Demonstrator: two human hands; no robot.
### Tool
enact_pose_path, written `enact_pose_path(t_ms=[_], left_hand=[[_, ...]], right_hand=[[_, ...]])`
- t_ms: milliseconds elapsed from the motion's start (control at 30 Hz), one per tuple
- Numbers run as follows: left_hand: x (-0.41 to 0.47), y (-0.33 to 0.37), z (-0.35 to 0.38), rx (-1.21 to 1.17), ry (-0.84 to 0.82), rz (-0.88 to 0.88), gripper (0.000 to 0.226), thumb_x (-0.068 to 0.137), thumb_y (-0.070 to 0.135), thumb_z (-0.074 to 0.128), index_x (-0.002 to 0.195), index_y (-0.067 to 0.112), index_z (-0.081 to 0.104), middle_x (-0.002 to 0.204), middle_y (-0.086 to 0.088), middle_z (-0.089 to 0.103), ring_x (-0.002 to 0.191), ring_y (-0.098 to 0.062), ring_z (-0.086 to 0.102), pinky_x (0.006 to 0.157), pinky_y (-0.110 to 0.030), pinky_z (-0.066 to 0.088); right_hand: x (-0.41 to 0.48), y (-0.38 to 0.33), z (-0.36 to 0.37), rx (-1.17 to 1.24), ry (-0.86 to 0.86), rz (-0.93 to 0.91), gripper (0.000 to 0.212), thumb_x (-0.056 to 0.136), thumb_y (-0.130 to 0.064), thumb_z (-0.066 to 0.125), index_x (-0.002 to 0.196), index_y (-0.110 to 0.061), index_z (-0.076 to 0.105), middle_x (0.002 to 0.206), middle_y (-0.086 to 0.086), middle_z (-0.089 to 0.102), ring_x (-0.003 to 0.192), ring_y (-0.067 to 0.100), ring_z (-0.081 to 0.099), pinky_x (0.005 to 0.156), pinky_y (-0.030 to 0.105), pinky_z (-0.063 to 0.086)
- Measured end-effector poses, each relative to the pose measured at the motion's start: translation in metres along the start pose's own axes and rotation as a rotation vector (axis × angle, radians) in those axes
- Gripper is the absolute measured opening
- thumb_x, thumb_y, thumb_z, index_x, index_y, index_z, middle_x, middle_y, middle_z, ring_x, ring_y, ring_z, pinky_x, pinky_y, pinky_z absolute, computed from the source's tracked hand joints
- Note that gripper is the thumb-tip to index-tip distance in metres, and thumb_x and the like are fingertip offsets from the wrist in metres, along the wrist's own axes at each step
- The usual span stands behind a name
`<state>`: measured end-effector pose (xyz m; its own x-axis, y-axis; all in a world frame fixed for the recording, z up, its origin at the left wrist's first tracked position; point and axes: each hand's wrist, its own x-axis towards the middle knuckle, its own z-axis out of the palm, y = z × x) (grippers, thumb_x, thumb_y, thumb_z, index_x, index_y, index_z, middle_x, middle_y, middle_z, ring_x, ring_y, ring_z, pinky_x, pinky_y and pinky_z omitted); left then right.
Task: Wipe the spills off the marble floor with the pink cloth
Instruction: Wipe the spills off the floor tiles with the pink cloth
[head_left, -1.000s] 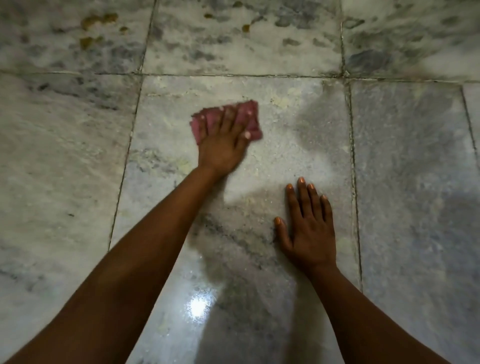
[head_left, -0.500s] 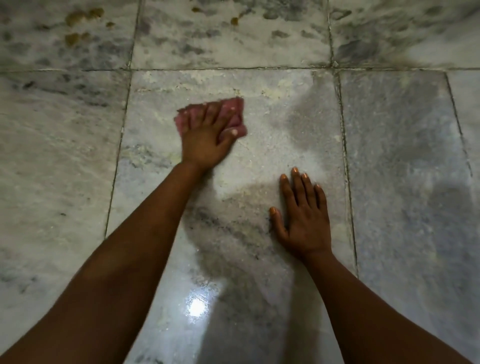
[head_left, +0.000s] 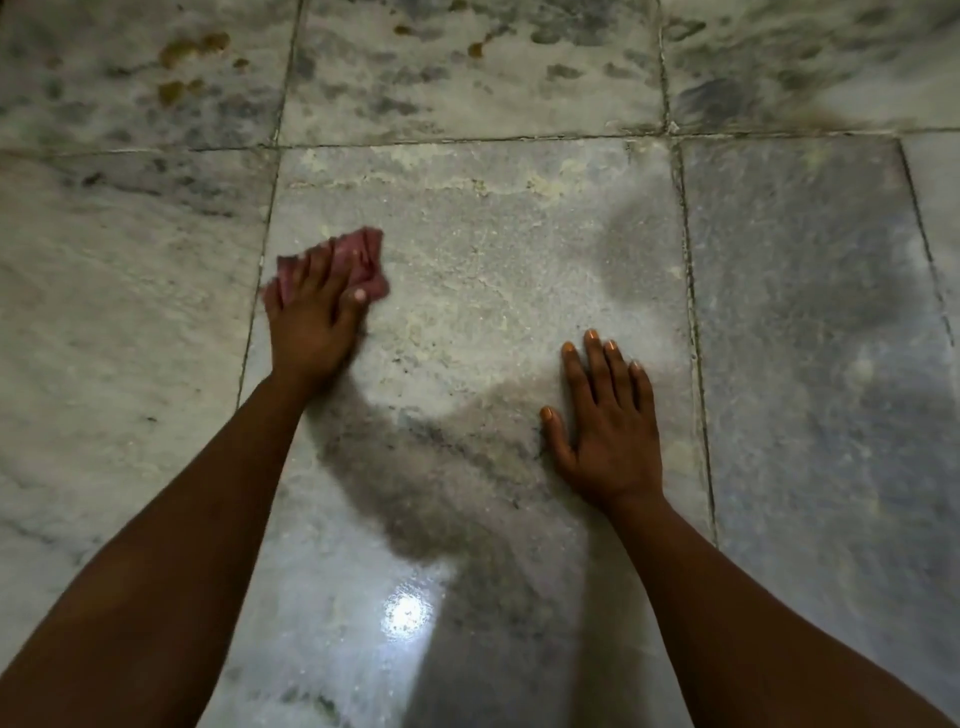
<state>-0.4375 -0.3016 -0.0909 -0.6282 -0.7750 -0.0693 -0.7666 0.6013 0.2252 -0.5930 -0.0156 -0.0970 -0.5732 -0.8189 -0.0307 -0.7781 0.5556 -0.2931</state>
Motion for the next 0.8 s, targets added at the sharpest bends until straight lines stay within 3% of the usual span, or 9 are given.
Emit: enact_pose_path(t_ms=[133, 367, 467, 533, 600, 667, 733, 800], left_hand=[[0.037, 0.038, 0.013, -0.035, 0.015, -0.025, 0.055, 0.094, 0.051, 0.021, 0.147, 0.036, 0.017, 0.158, 0.002, 0.014, 0.146, -0.027, 0.004, 0.114, -0.053, -0.002], [-0.056, 0.062, 0.023, -0.076, -0.028, 0.226, 0.057, 0.091, 0.053, 0.017, 0.145, 0.035, 0.02, 0.156, 0.006, 0.016, 0.145, -0.019, 0.009, 0.115, -0.046, -0.003], [-0.107, 0.069, 0.022, -0.133, -0.057, 0.237, 0.056, 0.089, 0.055, 0.013, 0.143, 0.039, 0.013, 0.154, 0.013, 0.011, 0.144, -0.012, 0.004, 0.115, -0.041, -0.007], [-0.138, 0.076, 0.017, -0.237, -0.09, 0.226, 0.056, 0.087, 0.058, 0.013, 0.141, 0.041, 0.015, 0.15, 0.02, 0.012, 0.141, -0.003, 0.003, 0.115, -0.039, -0.007], [-0.162, 0.085, 0.001, -0.493, -0.146, 0.147, 0.05, 0.089, 0.057, 0.023, 0.136, 0.043, 0.034, 0.144, 0.023, 0.03, 0.139, -0.003, 0.018, 0.118, -0.04, 0.005], [-0.174, 0.097, -0.028, -0.956, -0.225, -0.032, 0.031, 0.097, 0.04, 0.038, 0.118, 0.039, 0.06, 0.128, 0.021, 0.055, 0.128, -0.007, 0.045, 0.111, -0.033, 0.03], [-0.18, 0.105, -0.059, -1.315, -0.39, -0.128, 0.036, 0.1, 0.031, 0.033, 0.117, 0.026, 0.065, 0.123, 0.008, 0.064, 0.116, -0.008, 0.056, 0.098, -0.024, 0.042], [-0.177, 0.105, -0.083, -1.569, -0.518, -0.256, 0.045, 0.099, 0.034, 0.027, 0.127, 0.017, 0.058, 0.125, -0.003, 0.062, 0.108, -0.013, 0.059, 0.092, -0.027, 0.044]], right_hand=[[0.0, 0.0, 0.001, 0.006, 0.025, -0.012, 0.067, 0.09, -0.048, 0.029, 0.148, -0.014, 0.027, 0.156, 0.01, 0.02, 0.144, 0.025, 0.016, 0.117, 0.041, 0.009], [-0.001, 0.0, -0.001, -0.001, 0.015, -0.025, 0.067, 0.089, -0.048, 0.028, 0.147, -0.014, 0.029, 0.155, 0.011, 0.025, 0.143, 0.028, 0.023, 0.115, 0.04, 0.008], [-0.003, -0.001, -0.005, -0.01, -0.043, -0.024, 0.07, 0.089, -0.052, 0.02, 0.148, -0.014, 0.024, 0.156, 0.011, 0.018, 0.144, 0.029, 0.017, 0.116, 0.039, 0.003], [-0.001, -0.003, -0.014, -0.035, -0.125, -0.007, 0.075, 0.087, -0.056, 0.01, 0.15, -0.015, 0.012, 0.159, 0.01, 0.005, 0.146, 0.027, 0.004, 0.117, 0.04, -0.002], [0.002, -0.012, -0.03, -0.016, -0.272, 0.058, 0.071, 0.093, -0.054, 0.016, 0.151, -0.016, 0.0, 0.159, 0.008, -0.007, 0.146, 0.025, -0.009, 0.117, 0.042, -0.007], [0.003, -0.028, -0.048, 0.12, -0.324, 0.164, 0.066, 0.098, -0.048, 0.025, 0.151, -0.015, 0.002, 0.159, 0.007, -0.004, 0.146, 0.025, -0.01, 0.116, 0.044, -0.007], [-0.003, -0.048, -0.067, 0.366, -0.2, 0.289, 0.062, 0.099, -0.045, 0.03, 0.15, -0.014, 0.013, 0.159, 0.007, 0.01, 0.146, 0.026, 0.003, 0.117, 0.044, 0.002], [-0.01, -0.069, -0.085, 0.732, -0.163, 0.399, 0.056, 0.099, -0.041, 0.036, 0.146, -0.013, 0.029, 0.153, 0.009, 0.03, 0.14, 0.026, 0.027, 0.114, 0.039, 0.021]])
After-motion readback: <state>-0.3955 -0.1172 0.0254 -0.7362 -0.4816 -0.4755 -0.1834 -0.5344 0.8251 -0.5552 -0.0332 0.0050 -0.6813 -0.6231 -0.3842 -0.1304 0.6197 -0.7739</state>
